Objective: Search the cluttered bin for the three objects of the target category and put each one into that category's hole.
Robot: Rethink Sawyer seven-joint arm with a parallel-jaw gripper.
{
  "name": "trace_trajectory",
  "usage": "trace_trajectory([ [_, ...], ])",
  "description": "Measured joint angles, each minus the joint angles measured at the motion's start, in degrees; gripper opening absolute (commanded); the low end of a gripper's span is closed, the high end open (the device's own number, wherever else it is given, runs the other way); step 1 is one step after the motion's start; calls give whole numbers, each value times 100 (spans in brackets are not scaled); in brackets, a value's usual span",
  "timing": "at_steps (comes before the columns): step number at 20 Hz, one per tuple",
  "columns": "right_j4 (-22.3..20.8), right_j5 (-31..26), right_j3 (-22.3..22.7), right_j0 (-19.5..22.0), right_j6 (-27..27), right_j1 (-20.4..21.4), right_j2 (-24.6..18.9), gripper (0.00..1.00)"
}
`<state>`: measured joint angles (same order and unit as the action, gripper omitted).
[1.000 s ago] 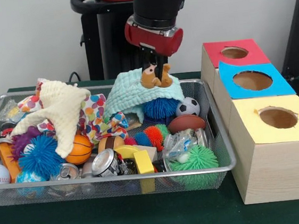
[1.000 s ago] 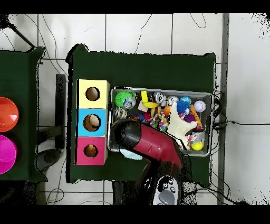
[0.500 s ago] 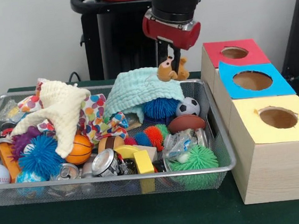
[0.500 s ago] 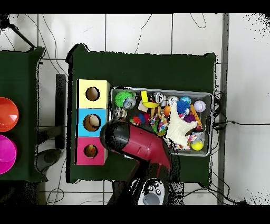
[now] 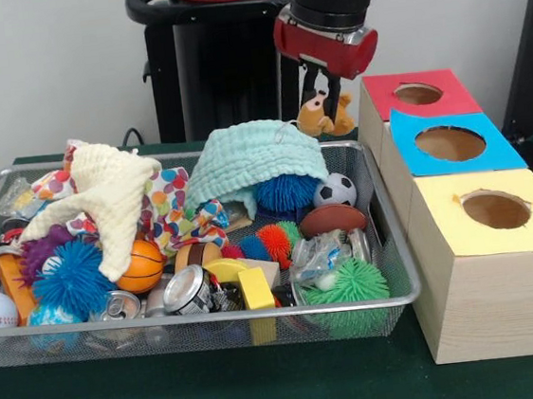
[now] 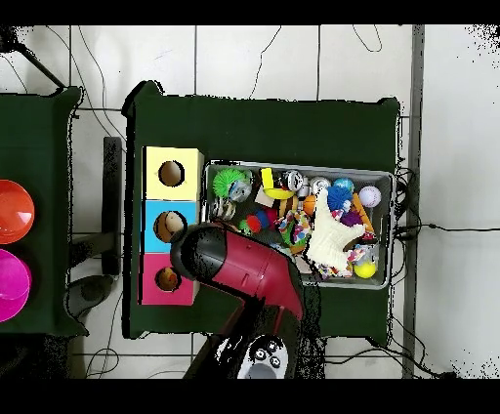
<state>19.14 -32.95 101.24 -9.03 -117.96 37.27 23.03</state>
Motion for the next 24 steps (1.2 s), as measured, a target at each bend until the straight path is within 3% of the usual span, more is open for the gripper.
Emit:
trace_trajectory([
  [24, 87, -850, -6, -616, -499, 403, 469, 0],
])
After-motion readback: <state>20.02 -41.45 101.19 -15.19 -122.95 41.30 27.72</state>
